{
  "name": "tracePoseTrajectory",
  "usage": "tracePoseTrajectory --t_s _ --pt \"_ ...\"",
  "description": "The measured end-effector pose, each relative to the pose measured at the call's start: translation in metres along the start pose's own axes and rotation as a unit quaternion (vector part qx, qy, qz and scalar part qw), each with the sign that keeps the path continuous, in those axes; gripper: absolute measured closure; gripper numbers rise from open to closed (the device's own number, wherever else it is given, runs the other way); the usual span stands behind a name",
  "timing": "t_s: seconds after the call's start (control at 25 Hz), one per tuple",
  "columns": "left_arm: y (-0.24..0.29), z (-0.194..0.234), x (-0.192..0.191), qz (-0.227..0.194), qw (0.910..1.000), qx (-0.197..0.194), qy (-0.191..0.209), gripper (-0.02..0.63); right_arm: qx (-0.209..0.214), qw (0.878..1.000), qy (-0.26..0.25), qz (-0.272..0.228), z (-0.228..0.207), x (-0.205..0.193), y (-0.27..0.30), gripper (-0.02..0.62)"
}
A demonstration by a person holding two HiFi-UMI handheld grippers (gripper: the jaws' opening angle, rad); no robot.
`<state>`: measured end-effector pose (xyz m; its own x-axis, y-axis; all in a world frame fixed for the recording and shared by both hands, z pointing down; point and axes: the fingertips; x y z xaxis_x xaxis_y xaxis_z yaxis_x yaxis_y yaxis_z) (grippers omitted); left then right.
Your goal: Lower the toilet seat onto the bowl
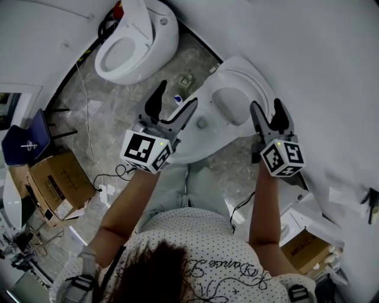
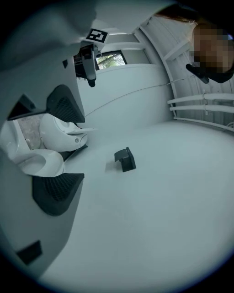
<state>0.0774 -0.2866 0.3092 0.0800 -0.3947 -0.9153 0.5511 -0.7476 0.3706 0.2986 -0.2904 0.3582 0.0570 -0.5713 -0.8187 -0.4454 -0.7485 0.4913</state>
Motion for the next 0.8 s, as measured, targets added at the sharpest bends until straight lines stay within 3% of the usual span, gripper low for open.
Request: tracePoseTrajectory --t_s 0.32,0.8 --pt "0.016 0.006 -0.017 0.011 0.9998 0.006 -0.018 0.264 -0.026 0.998 0.015 0.048 -0.046 -0.037 0.036 0.264" --pt "0.019 0.010 -0.031 0.025 0.9991 0.025 -0.023 0.270 -0.072 0.991 0.007 0.109 -0.096 -0.081 0.072 0.439"
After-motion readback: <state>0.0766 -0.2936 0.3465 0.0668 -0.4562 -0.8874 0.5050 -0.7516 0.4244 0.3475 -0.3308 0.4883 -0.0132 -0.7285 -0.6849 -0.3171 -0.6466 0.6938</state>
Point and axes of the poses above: the fingertips, and each gripper's own axes: y forward along the fingers, z to its left, x out of its top, and after that the axes turned 14 degrees about z, right-handed
